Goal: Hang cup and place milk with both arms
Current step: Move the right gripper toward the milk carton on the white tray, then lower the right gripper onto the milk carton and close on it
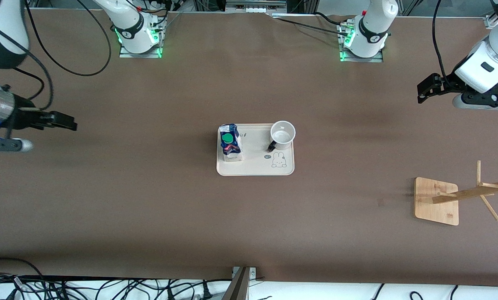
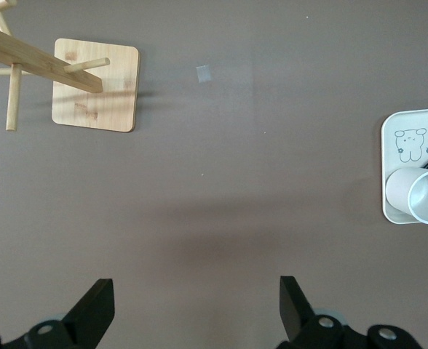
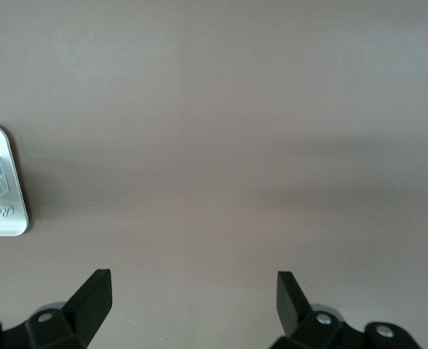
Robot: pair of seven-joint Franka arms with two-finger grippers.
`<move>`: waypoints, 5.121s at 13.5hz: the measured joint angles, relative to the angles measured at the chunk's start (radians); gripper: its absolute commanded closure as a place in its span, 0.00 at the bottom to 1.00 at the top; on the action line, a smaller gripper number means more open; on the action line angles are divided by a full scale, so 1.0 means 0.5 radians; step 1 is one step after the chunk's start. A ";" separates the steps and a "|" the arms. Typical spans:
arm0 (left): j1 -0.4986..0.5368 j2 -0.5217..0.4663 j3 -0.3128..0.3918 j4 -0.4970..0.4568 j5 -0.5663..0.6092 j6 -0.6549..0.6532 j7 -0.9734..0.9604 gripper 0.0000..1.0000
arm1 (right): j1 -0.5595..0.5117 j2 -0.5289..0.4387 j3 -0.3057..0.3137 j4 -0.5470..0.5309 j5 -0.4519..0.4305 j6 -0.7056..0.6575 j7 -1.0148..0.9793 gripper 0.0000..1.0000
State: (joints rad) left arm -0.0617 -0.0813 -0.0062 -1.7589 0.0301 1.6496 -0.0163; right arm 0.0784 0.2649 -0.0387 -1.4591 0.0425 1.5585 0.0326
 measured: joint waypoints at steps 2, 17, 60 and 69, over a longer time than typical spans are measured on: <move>0.000 0.001 -0.001 0.001 0.000 0.000 0.000 0.00 | 0.090 0.091 0.032 0.000 0.003 0.085 0.000 0.00; 0.000 0.002 -0.004 0.003 0.000 -0.002 0.000 0.00 | 0.576 0.345 0.074 0.001 0.514 0.586 0.442 0.00; 0.010 0.013 -0.027 0.006 0.000 -0.015 0.000 0.00 | 1.062 0.701 0.061 -0.009 0.515 0.977 0.527 0.00; 0.010 0.013 -0.027 0.009 0.000 -0.015 0.000 0.00 | 1.062 0.700 0.061 -0.009 0.515 0.892 0.512 0.54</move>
State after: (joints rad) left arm -0.0565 -0.0750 -0.0199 -1.7543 0.0301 1.6421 -0.0164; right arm 0.6095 0.6149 -0.0083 -1.4636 0.3000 2.0046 0.2884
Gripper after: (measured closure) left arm 0.000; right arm 0.203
